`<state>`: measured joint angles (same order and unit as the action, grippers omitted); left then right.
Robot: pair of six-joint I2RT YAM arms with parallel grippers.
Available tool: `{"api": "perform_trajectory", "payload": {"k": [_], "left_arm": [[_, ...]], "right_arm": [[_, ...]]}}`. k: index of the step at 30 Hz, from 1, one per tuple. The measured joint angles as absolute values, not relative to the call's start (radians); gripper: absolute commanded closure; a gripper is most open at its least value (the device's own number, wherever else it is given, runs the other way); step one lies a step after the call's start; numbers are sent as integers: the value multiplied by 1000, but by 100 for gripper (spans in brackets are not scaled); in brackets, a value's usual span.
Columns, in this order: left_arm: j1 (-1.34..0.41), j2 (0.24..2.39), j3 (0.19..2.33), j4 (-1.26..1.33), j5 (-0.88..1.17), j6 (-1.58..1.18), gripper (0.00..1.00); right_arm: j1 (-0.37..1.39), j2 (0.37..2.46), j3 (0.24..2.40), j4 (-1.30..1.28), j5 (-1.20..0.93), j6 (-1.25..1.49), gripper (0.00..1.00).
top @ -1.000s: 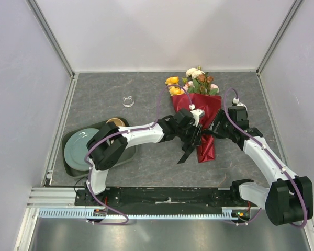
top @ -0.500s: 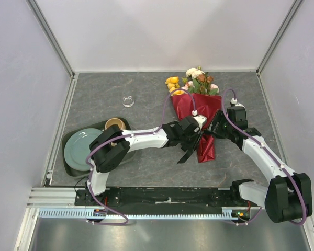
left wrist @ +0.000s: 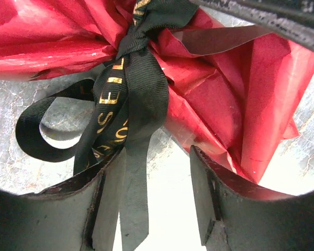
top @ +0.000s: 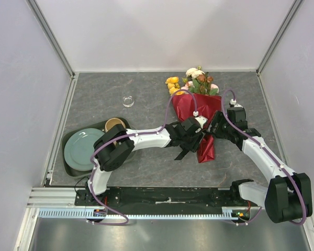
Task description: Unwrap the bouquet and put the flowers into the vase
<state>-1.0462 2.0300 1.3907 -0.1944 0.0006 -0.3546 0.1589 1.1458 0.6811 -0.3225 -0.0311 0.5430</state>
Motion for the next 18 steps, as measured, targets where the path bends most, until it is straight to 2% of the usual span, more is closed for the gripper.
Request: {"api": "perform_trajectory", "payload": {"k": [3, 7, 9, 13, 18], "left_arm": [[-1048, 2030, 1392, -207, -15, -345, 36], [-1050, 2030, 1399, -221, -25, -337, 44], [-1050, 2030, 1406, -228, -24, -335, 44], [-1049, 1986, 1380, -214, 16, -336, 33], [-1050, 1758, 1299, -188, 89, -337, 31]], "right_arm": [[159, 1146, 681, -323, -38, 542, 18], [160, 1137, 681, -324, -56, 533, 18], [163, 1115, 681, -326, -57, 523, 18], [182, 1057, 682, -334, -57, 509, 23], [245, 1040, 709, -363, -59, 500, 25]]}}
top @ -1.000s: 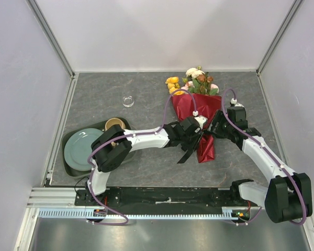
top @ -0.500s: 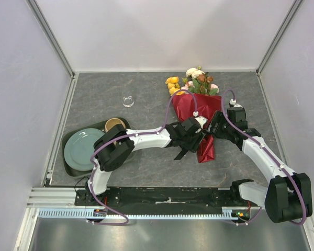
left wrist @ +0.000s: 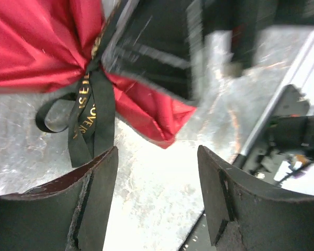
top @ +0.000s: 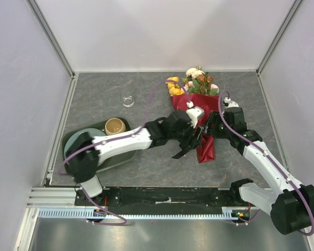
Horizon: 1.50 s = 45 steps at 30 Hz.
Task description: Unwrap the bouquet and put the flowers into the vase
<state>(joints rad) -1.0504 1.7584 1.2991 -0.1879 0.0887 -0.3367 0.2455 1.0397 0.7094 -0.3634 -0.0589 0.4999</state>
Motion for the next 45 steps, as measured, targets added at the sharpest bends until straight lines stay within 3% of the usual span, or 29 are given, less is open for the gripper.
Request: {"api": "perform_trajectory", "payload": {"k": [5, 8, 12, 19, 25, 28, 34, 45], "left_arm": [[-1009, 1464, 1148, -95, 123, -361, 39], [-926, 1393, 1050, -45, 172, -405, 41], [-829, 1406, 950, -20, 215, -459, 43], [-837, 1480, 920, 47, 302, -514, 48], [-838, 1527, 877, 109, 334, -548, 54], [-840, 1558, 876, 134, 354, -562, 59], [-845, 1599, 876, 162, 387, -580, 58], [-845, 1598, 876, 182, 399, -585, 54]], "right_arm": [[411, 1050, 731, -368, -45, 533, 29], [510, 1082, 731, -353, -29, 567, 31], [583, 1147, 705, -308, -9, 632, 36], [584, 1176, 668, -294, 118, 712, 53], [583, 1188, 657, -274, 208, 811, 55], [582, 1191, 641, -271, 228, 853, 51], [580, 1226, 594, -245, 213, 930, 47], [587, 1241, 511, -160, 193, 988, 50]]}}
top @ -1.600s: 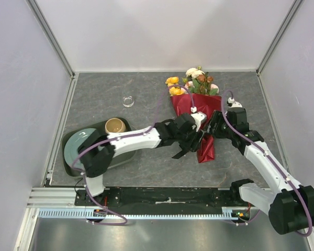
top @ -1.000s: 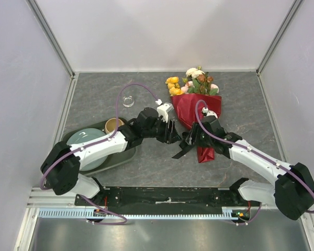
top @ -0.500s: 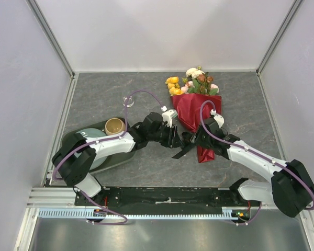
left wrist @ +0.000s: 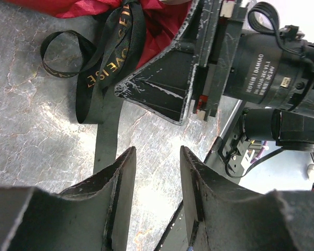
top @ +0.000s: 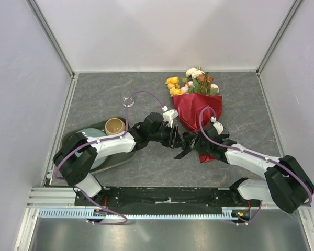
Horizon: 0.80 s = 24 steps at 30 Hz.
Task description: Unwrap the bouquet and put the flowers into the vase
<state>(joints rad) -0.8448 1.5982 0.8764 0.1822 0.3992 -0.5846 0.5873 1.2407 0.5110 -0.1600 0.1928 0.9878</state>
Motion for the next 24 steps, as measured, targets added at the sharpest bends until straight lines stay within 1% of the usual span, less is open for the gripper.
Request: {"api": "perform_trajectory", "payload": {"k": [5, 7, 9, 14, 17, 18, 20, 21, 24], "left_arm": [[-845, 1588, 876, 181, 400, -585, 54], [-845, 1583, 876, 181, 400, -585, 54], [-847, 1578, 876, 180, 400, -585, 53], [-849, 1567, 876, 172, 399, -585, 52], [-849, 1566, 876, 166, 400, -584, 46], [-849, 1566, 876, 164, 403, -584, 44], [-852, 1568, 878, 162, 407, -584, 42], [-855, 1573, 884, 159, 414, -583, 42], [-868, 1605, 913, 159, 428, -583, 43]], "right_arm": [[587, 1289, 505, -99, 192, 991, 52], [587, 1303, 504, -74, 193, 991, 58], [587, 1317, 502, -53, 193, 988, 67], [587, 1330, 496, -23, 188, 983, 70], [587, 1312, 493, -27, 179, 972, 70], [587, 1299, 493, -34, 175, 967, 77], [587, 1266, 493, -52, 166, 950, 97], [587, 1246, 493, -62, 161, 942, 100], [587, 1197, 493, -93, 154, 925, 100]]}}
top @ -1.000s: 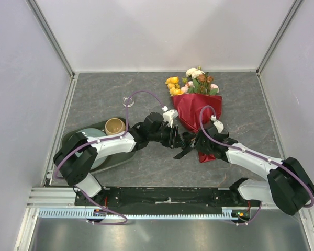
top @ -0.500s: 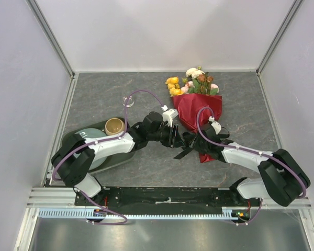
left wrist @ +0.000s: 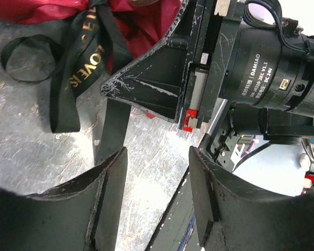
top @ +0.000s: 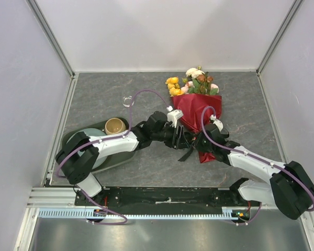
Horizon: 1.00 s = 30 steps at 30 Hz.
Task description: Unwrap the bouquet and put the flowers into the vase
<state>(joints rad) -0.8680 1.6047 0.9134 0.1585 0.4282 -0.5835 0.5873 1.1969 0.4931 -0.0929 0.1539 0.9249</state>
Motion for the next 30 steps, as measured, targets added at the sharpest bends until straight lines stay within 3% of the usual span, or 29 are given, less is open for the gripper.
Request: {"api": "perform_trajectory", "payload": {"k": [8, 13, 23, 30], "left_arm": [[-890, 1678, 997, 158, 448, -583, 59], [-894, 1768, 1083, 143, 447, -553, 63], [-926, 1905, 1186, 73, 330, -478, 62], [-927, 1922, 1234, 8, 253, -422, 53]], "right_arm": [[587, 1133, 509, -213, 159, 860, 100], [587, 1084, 569, -317, 181, 781, 100], [585, 1049, 584, -380, 193, 744, 100], [579, 1048, 574, -376, 192, 744, 100]]}}
